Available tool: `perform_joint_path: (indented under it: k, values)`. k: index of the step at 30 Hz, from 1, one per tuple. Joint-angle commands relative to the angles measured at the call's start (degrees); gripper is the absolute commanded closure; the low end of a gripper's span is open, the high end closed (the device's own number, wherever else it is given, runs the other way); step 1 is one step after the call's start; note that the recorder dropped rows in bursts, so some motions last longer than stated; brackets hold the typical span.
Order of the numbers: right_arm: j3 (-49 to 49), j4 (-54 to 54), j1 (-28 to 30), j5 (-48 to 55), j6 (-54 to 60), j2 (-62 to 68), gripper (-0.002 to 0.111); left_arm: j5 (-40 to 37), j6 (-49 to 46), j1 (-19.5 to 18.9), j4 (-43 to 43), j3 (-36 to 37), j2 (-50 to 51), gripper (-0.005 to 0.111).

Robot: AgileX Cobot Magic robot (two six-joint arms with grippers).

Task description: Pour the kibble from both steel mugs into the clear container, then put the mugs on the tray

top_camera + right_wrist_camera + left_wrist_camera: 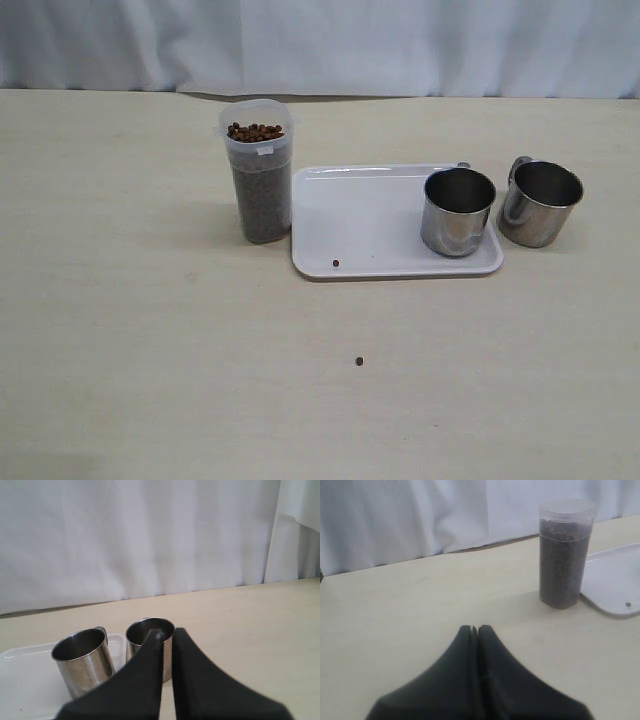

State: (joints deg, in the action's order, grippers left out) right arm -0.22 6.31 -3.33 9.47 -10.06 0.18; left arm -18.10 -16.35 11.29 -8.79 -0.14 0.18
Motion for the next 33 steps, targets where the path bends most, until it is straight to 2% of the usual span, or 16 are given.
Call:
perform_joint_path:
  k: [1, 11, 14, 20, 33]
  values:
    - [0.22, 0.32, -0.21, -0.22, 0.58, -0.18, 0.103, 0.88, -0.3, 0.08, 1.39, 0.14, -0.18, 0.107]
    - [0.22, 0.32, -0.21, -0.22, 0.58, -0.18, 0.103, 10.26, 0.83, 0.08, -0.44, 0.14, -0.18, 0.107]
    - [0.22, 0.32, -0.21, -0.22, 0.58, -0.18, 0.103, 12.75, 4.96, -0.03, 2.96, 0.14, -0.18, 0.107]
    - [0.22, 0.32, -0.21, -0.22, 0.58, -0.18, 0.103, 12.44, 13.58, -1.58, 9.83, 0.14, -0.18, 0.107]
    - [0.22, 0.32, -0.21, -0.22, 0.58, -0.18, 0.103, 12.44, 10.24, -2.29, 8.79, 0.14, -0.18, 0.107]
